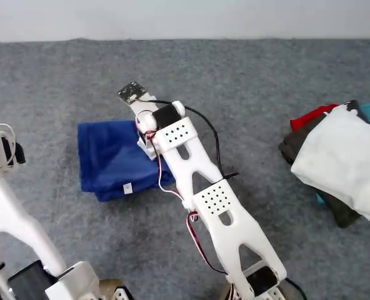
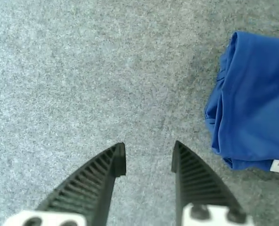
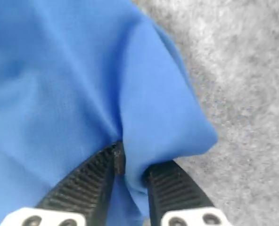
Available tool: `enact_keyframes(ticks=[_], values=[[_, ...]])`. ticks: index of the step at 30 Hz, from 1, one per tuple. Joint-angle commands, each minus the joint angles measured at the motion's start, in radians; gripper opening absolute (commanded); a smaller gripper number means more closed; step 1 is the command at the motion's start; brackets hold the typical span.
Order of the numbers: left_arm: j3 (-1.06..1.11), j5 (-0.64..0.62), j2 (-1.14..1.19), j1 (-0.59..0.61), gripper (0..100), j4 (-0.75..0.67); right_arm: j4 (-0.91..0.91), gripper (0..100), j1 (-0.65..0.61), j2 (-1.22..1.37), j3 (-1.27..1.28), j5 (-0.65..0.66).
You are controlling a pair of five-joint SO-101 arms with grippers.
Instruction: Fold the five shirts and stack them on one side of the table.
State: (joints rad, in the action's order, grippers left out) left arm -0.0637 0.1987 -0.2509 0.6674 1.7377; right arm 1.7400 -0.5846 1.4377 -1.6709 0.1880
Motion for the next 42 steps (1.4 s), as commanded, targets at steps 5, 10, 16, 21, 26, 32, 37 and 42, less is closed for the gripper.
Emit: enact_keyframes(ticks=[5, 10, 16, 21, 26, 32, 37, 42], values=[[-0.004, 0.009, -0.04, 0.006, 17, 0.017, 0.03, 1.0, 0.186, -0.182, -0.011, 0.012], [-0.004, 0.009, -0.04, 0.006, 17, 0.017, 0.05, 1.0, 0.277, -0.283, -0.008, 0.012], [-0.004, 0.009, -0.04, 0.006, 17, 0.017, 0.053, 1.0, 0.395, -0.335, -0.008, 0.009], [-0.004, 0.009, -0.04, 0.006, 17, 0.017, 0.061, 1.0, 0.498, -0.381, -0.005, 0.005], [-0.004, 0.012, -0.04, 0.005, 17, 0.017, 0.062, 1.0, 0.582, -0.433, -0.002, 0.003], [-0.004, 0.012, -0.035, 0.005, 17, 0.017, 0.062, 0.9, 0.676, -0.509, 0.074, -0.068], [-0.004, 0.012, -0.038, 0.005, 17, 0.017, 0.061, 1.0, 0.699, -0.704, 0.394, -0.074], [-0.002, 0.012, -0.038, 0.005, 17, 0.017, 0.054, 1.0, 0.791, -0.918, 0.629, -0.074]])
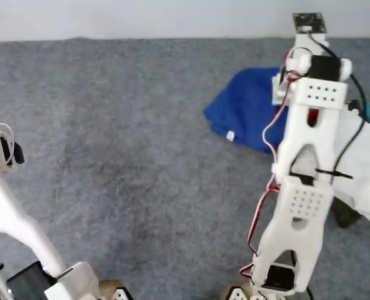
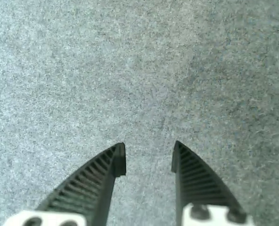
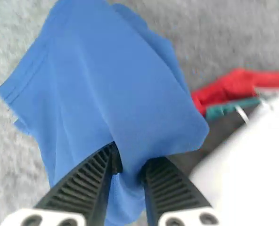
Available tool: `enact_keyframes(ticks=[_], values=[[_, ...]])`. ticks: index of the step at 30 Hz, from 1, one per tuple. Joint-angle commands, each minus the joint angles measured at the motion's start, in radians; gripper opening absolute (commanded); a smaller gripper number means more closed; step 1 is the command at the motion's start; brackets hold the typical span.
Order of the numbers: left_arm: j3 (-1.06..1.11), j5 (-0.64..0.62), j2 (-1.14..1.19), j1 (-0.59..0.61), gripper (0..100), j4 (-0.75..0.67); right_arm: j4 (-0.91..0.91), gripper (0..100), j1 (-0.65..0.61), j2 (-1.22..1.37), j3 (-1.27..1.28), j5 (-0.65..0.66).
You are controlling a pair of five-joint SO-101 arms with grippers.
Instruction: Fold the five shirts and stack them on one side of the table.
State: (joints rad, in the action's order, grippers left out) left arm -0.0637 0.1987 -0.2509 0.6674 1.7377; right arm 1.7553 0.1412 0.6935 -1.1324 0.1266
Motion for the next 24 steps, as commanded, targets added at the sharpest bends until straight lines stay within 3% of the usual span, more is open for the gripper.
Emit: enact_keyframes(ticks=[1, 13, 24], values=[[-0.002, 0.012, -0.038, 0.005, 17, 0.017, 0.039, 1.0, 0.097, -0.202, 0.117, -0.011], [-0.002, 0.012, -0.038, 0.005, 17, 0.017, 0.039, 1.0, 0.472, -0.262, 0.18, -0.005], [-0.002, 0.012, -0.038, 0.005, 17, 0.017, -0.024, 1.0, 0.634, -0.09, 0.255, 0.068]])
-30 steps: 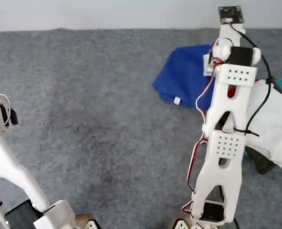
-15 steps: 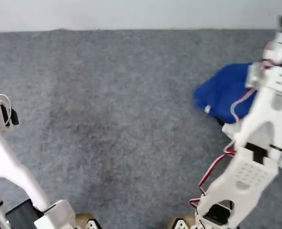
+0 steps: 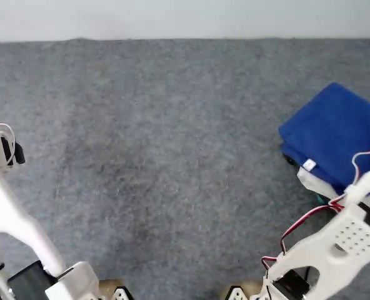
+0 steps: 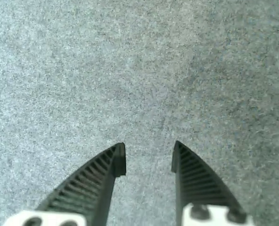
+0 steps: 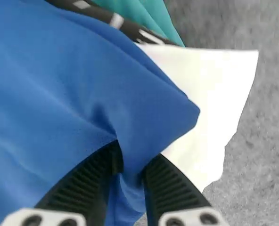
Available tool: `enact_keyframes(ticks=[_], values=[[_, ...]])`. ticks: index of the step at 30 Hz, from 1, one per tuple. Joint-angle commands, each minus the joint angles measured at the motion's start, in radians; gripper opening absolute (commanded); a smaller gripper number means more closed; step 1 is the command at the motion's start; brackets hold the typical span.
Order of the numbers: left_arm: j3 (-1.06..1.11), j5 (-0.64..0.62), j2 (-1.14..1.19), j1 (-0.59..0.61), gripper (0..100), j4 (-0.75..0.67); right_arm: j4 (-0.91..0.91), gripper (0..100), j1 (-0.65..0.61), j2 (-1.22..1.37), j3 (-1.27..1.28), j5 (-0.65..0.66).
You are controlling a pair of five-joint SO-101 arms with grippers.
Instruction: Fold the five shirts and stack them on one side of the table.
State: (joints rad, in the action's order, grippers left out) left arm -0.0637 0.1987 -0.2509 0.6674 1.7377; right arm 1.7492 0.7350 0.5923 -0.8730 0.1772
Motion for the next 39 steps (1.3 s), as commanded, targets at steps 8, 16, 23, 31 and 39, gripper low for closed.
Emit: enact_keyframes(ticks=[8, 16, 23, 31, 39], values=[[-0.002, 0.012, -0.038, 0.005, 17, 0.017, -0.062, 1.0, 0.085, 0.025, -0.006, 0.021], [0.064, 0.012, -0.04, -0.009, 17, 0.017, -0.065, 3.5, 0.096, 0.022, -0.003, 0.021], [0.097, 0.012, -0.04, -0.104, 17, 0.017, -0.007, 16.8, 0.104, 0.013, -0.005, 0.023], [0.236, 0.015, -0.035, -0.27, 17, 0.014, 0.047, 19.7, 0.18, -0.116, -0.003, 0.091], [0.421, 0.017, -0.031, -0.503, 17, -0.061, 0.048, 19.5, 0.226, -0.349, 0.002, 0.1]])
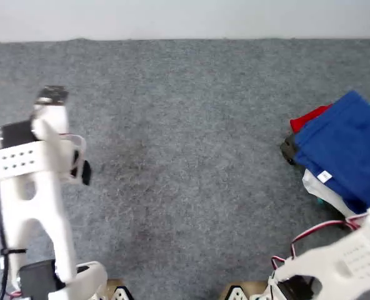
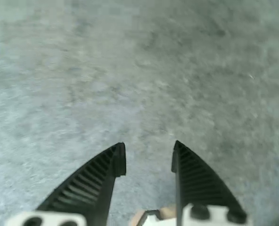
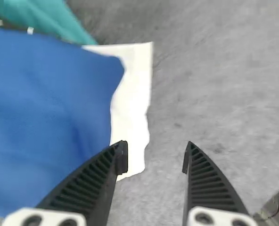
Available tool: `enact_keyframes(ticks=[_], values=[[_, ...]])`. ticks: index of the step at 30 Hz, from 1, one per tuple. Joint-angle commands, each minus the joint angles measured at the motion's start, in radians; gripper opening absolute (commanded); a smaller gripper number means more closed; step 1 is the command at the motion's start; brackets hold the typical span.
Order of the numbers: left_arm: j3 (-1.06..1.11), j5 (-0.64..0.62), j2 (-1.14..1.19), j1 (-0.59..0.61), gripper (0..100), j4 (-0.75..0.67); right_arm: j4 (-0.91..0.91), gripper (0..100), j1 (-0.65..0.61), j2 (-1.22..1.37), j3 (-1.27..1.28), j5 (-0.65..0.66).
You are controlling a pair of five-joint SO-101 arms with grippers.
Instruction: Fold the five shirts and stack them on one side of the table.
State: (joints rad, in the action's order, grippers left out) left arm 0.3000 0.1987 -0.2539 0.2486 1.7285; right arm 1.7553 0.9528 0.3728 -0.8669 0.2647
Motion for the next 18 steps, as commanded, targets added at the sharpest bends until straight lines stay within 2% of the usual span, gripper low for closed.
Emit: enact_keyframes(ticks=[1, 7, 11, 15, 18], values=[[0.096, 0.017, -0.028, -0.112, 17, -0.083, 0.042, 19.5, 0.008, -0.159, -0.005, 0.012], [0.3, 0.017, -0.028, -0.238, 17, -0.244, 0.042, 19.5, -0.008, -0.311, 0.021, 0.012], [0.406, 0.017, -0.028, -0.295, 17, -0.373, 0.042, 19.5, -0.074, -0.446, 0.199, 0.012], [0.512, 0.017, -0.028, -0.353, 17, -0.511, 0.039, 19.5, -0.228, -0.621, 0.517, 0.015], [0.59, 0.017, -0.028, -0.39, 17, -0.605, 0.035, 19.5, -0.443, -0.723, 0.818, 0.017]])
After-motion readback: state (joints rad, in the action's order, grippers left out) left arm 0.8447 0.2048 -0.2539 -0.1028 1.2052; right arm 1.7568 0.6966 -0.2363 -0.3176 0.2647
